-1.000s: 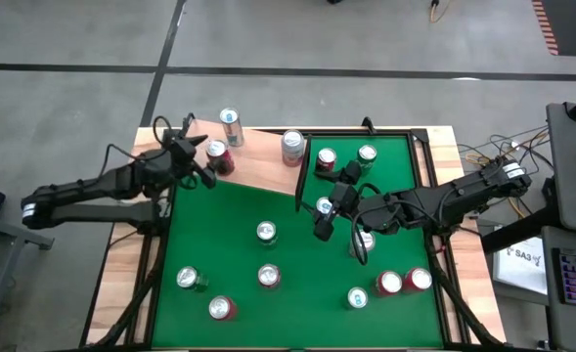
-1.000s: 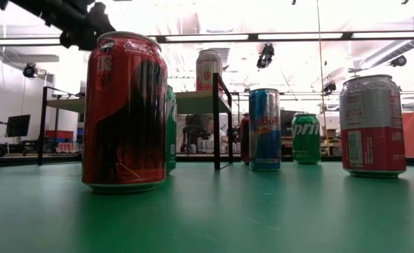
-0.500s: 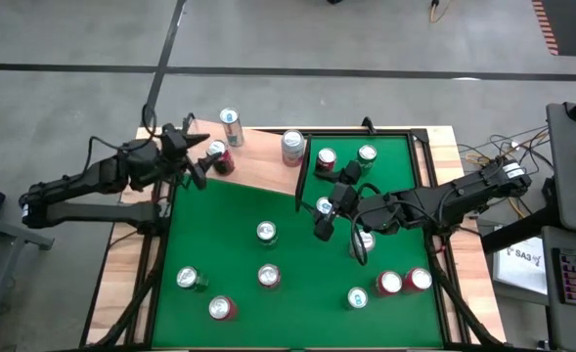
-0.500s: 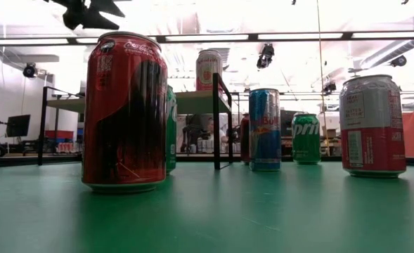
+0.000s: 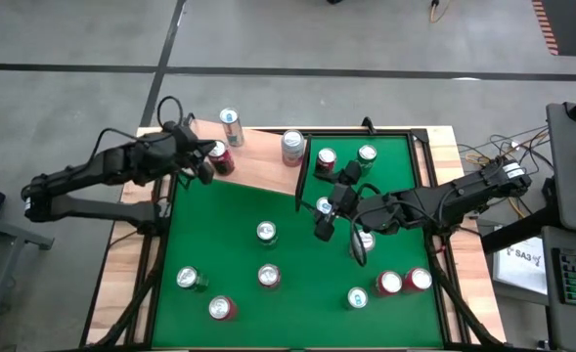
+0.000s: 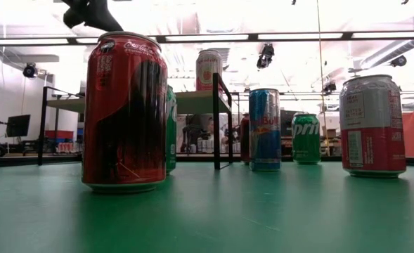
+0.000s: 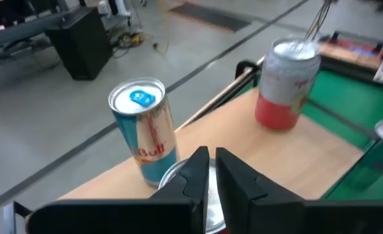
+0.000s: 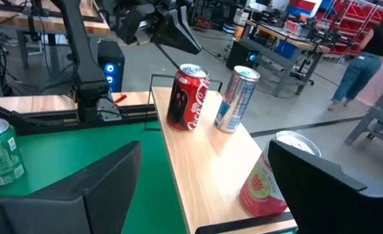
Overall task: Place canned beverage on shelf
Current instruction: Put the red/black soda can on the shelf
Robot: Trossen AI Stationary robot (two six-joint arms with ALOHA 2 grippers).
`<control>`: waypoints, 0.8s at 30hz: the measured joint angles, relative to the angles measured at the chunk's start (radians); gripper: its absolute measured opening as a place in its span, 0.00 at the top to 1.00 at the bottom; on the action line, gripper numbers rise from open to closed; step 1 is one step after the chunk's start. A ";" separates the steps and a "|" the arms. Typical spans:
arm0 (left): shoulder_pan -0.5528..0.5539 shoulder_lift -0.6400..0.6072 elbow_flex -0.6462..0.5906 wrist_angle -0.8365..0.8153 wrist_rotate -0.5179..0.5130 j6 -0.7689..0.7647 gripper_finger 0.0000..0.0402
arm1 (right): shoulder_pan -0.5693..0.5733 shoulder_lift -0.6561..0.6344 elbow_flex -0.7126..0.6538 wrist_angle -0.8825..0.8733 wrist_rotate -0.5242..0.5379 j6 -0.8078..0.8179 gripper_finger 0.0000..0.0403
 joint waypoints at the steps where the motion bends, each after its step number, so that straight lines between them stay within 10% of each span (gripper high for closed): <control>1: 0.000 0.011 0.003 -0.009 0.001 0.000 0.99 | 0.000 0.000 0.000 -0.005 0.000 0.003 0.19; 24: 0.000 0.031 0.034 -0.128 0.039 0.171 1.00 | 0.000 0.000 -0.003 -0.014 0.000 0.019 0.19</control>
